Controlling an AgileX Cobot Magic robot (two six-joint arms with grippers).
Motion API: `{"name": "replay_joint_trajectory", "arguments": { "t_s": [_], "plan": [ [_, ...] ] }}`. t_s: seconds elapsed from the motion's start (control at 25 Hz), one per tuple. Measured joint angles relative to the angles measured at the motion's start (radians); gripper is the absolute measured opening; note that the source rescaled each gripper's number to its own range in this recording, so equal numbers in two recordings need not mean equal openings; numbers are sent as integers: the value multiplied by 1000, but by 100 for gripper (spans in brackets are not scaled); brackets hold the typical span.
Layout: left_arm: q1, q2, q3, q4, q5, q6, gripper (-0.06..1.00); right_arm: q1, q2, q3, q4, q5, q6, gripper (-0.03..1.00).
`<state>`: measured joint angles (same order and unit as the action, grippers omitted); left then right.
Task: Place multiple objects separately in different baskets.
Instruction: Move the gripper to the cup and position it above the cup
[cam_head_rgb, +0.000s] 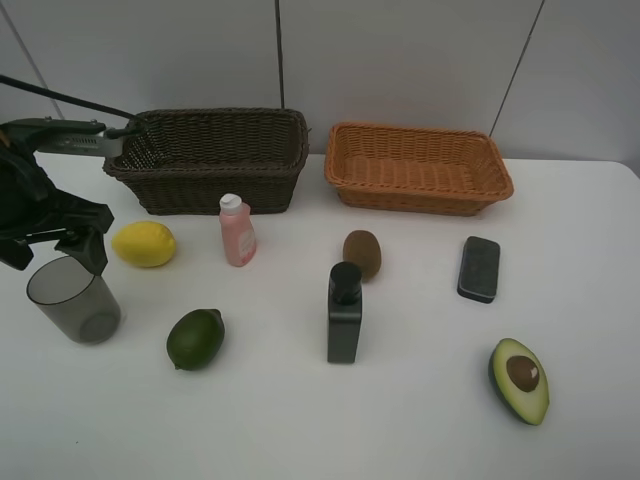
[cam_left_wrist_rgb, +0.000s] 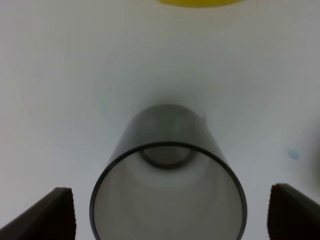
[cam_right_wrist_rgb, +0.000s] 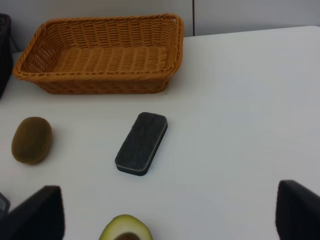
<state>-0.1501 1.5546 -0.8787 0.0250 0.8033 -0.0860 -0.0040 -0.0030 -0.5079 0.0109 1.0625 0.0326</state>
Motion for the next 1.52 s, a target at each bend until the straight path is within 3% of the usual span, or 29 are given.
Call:
{"name": "replay_joint_trajectory", "arguments": {
  "t_s": [0.88,1.52],
  "plan": [
    [0,88,0,3,46,0,99,0,0,0,0,0,0,100],
    [0,218,-1,7,6,0,99,0,0,0,0,0,-1,100]
  ]
}}
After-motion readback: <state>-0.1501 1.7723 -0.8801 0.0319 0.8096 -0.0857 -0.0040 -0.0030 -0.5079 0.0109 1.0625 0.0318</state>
